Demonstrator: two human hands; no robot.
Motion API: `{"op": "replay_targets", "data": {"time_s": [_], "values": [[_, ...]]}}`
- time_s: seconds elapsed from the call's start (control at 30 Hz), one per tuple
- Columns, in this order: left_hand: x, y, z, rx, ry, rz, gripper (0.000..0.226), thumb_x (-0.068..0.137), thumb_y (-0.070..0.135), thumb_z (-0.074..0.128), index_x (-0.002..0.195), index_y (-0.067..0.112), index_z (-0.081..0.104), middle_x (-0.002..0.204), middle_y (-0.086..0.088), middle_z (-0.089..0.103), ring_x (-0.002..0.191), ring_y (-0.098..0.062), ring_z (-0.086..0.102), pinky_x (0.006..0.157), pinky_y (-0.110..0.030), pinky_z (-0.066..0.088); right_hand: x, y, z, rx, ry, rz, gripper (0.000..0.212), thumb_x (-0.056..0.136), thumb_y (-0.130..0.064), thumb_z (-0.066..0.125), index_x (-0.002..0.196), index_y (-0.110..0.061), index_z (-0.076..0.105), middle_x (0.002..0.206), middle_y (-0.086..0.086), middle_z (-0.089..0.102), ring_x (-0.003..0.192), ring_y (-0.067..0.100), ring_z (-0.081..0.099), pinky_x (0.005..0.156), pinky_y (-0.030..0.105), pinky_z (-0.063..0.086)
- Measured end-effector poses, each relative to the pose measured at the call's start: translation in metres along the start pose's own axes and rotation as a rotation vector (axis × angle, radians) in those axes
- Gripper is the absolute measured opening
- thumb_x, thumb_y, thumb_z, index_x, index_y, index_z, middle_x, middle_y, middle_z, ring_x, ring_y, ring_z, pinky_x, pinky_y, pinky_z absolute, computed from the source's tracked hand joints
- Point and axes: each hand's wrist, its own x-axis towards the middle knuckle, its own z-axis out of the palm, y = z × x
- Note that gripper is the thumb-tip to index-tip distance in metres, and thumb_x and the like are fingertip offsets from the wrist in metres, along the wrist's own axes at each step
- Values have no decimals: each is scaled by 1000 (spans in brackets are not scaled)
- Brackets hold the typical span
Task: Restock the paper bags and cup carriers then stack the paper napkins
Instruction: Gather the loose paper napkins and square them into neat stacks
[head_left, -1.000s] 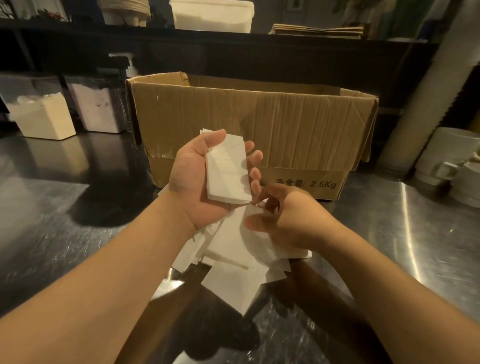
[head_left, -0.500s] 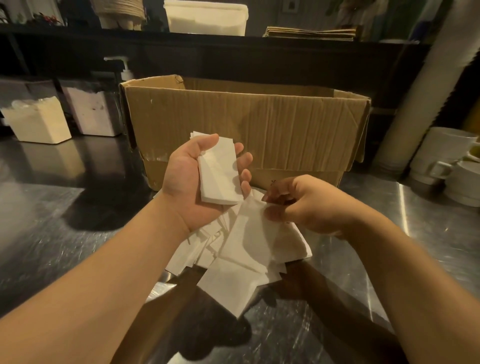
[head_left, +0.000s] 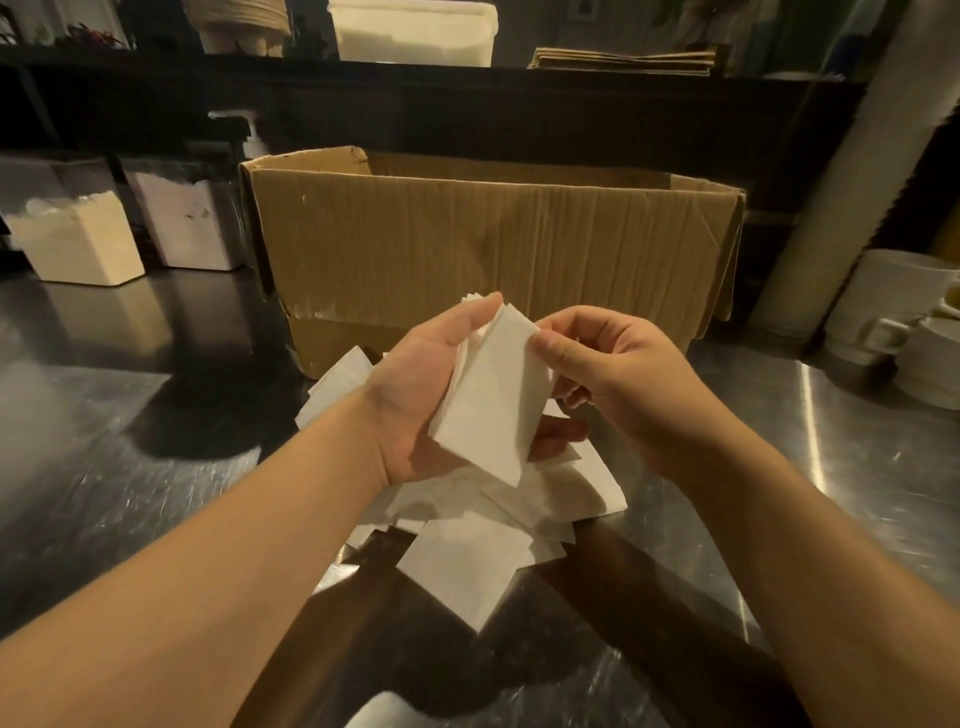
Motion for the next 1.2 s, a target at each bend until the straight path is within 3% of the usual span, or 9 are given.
{"op": "replay_targets", "data": {"time_s": [0.1,0.2,0.33,0.5,0.57,0.73,0.93,1.07,1.2], "values": [[-2,-2,3,-13,-69,-47,64,83,69,54,126,22,64,101,-14,73,89,-34,72,83,-45,60,-1,0,6,44,69,-1,8,96,-24,67,98,-18,73,92,-6,75,88,15,74,67,26,61],[-3,-3,2,-85,-53,-50,60,80,51,69,128,17,59,104,-16,66,84,-29,67,80,-40,56,1,1,10,23,157,7,10,99,-27,65,107,-23,68,101,-4,73,89,16,74,68,27,62],[0,0,-2,-227,35,26,48,86,39,64,123,8,60,103,-16,66,81,-29,66,79,-40,52,9,4,-2,-198,275,161,18,103,-33,59,119,-27,62,110,-7,67,87,7,63,52,11,46],[2,3,-6,-312,85,85,35,93,40,55,113,11,59,97,-12,65,77,-26,60,76,-37,47,19,17,-7,-740,-12,507,48,93,-59,62,124,-22,68,105,0,68,90,18,64,76,32,52],[2,3,-7,-325,110,81,33,94,40,54,110,11,60,96,-11,65,77,-25,59,75,-36,47,19,20,-2,-855,-116,519,53,88,-68,60,116,-25,72,102,-4,67,85,16,62,72,29,50],[4,2,-6,-314,139,63,34,92,39,55,111,12,61,95,-11,67,76,-25,59,75,-36,46,10,11,3,-527,-95,487,46,80,-55,78,111,-23,67,104,-3,69,90,17,66,77,31,56],[5,2,-7,-316,147,74,34,92,38,56,111,11,62,97,-12,67,77,-26,60,75,-37,48,5,4,11,-402,-68,487,33,83,-34,82,109,-19,69,103,4,71,94,24,67,88,40,58],[6,2,-9,-312,153,87,33,91,38,56,109,11,63,97,-12,68,77,-26,60,74,-36,48,4,5,7,-282,54,404,18,90,-30,78,102,-26,66,102,2,71,90,20,67,71,33,57],[6,2,-10,-322,150,97,37,84,36,60,111,12,62,96,-12,68,77,-26,60,75,-36,48,6,5,-6,-59,92,322,37,86,-23,80,119,-21,63,106,0,72,96,22,70,79,35,61]]}}
